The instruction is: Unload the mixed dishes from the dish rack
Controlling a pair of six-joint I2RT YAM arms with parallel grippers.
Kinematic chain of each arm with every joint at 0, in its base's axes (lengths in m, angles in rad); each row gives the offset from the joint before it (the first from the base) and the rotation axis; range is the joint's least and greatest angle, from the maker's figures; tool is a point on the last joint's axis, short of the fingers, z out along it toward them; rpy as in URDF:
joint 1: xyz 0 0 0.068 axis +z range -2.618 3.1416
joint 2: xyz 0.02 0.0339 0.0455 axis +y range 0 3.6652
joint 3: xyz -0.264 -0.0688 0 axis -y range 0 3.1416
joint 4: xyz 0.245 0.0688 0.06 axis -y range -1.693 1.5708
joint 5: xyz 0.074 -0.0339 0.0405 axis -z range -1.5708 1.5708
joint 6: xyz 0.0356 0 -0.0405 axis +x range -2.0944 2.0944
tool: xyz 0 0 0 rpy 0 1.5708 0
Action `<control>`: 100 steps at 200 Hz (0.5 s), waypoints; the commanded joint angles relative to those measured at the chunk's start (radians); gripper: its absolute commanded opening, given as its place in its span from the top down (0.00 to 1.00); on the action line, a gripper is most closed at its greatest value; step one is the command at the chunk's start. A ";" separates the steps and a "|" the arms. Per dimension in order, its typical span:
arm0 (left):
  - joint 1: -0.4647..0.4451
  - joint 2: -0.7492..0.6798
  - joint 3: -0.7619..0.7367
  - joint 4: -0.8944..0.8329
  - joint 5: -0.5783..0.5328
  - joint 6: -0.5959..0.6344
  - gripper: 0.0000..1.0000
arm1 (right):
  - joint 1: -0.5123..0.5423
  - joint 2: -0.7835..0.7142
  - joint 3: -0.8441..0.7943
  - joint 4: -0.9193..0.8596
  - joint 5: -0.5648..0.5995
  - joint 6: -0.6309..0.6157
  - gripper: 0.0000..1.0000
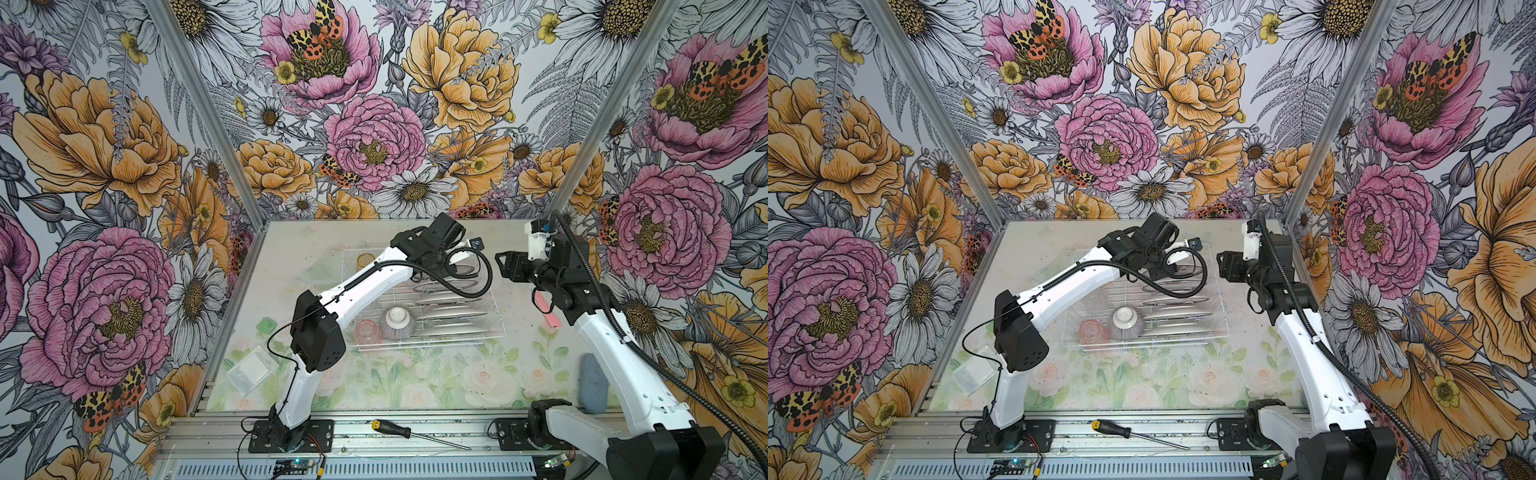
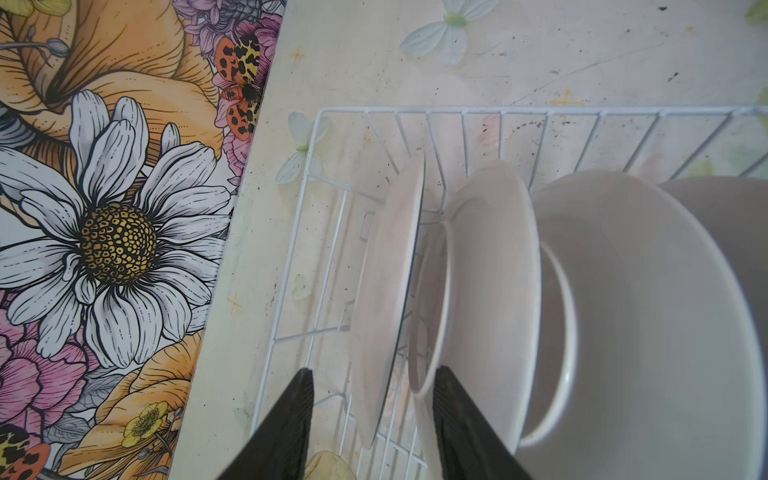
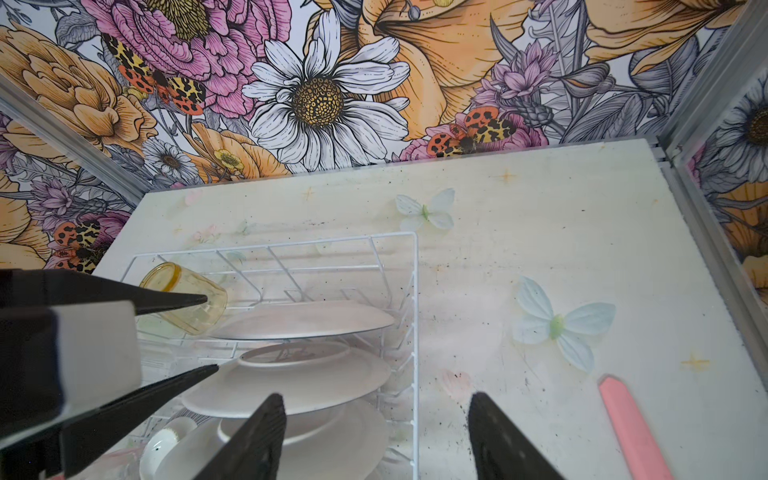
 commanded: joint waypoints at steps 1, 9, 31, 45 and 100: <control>0.020 0.020 0.043 -0.037 0.010 0.013 0.51 | 0.000 -0.033 -0.010 0.000 0.000 -0.003 0.28; 0.024 0.023 0.051 -0.048 0.020 0.013 0.49 | 0.000 -0.038 -0.014 0.000 0.002 -0.004 0.27; 0.028 0.031 0.064 -0.064 0.034 0.010 0.46 | -0.001 -0.044 -0.017 0.000 0.006 -0.004 0.26; 0.030 0.037 0.065 -0.068 0.044 0.010 0.46 | -0.003 -0.046 -0.018 0.000 0.007 -0.003 0.26; 0.044 0.082 0.095 -0.088 0.091 0.003 0.47 | -0.006 -0.061 -0.029 0.000 0.013 -0.003 0.26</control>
